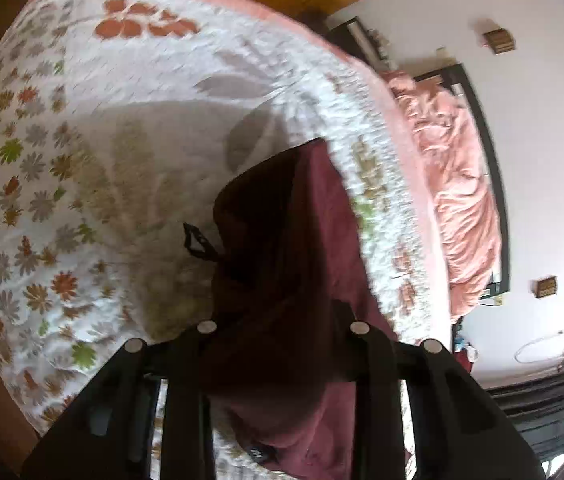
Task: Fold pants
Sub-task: 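Grasp the other end of the maroon strip with the left gripper and lift it, then fold the held end over onto the bundle and open the left gripper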
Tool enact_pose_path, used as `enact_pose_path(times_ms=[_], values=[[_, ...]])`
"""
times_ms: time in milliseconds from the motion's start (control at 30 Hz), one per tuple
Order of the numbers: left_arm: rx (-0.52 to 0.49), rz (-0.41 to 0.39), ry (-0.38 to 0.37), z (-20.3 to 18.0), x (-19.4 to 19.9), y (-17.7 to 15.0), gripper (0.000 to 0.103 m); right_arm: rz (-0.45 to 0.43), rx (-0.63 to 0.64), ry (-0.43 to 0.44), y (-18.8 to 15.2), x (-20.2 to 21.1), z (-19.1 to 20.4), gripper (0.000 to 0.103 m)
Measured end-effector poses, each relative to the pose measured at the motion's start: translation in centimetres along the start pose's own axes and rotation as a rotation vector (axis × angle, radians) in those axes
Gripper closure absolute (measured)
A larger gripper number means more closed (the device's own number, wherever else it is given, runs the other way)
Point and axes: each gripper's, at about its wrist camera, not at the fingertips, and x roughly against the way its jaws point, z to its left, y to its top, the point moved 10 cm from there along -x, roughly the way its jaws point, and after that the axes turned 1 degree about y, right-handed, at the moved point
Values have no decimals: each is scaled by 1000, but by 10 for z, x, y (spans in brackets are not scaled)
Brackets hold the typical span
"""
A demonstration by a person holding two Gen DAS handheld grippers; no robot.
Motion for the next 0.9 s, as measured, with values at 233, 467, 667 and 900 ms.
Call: enact_pose_path(times_ms=[233,467,667,900], values=[[-136,-42,-96,-64,15,-9,77,-92,-41,43,12,32,1,20],[-315,-46,-177,-130,28,-39,77,-137,-89,18,20,54,-22,20],[-561,-15,-207,-190,31,-94,76,-144,-131,29,17,56,-34,20],[-813,82,-189,-223,11,-177,75,-145,-125,38,16,55,-33,20]])
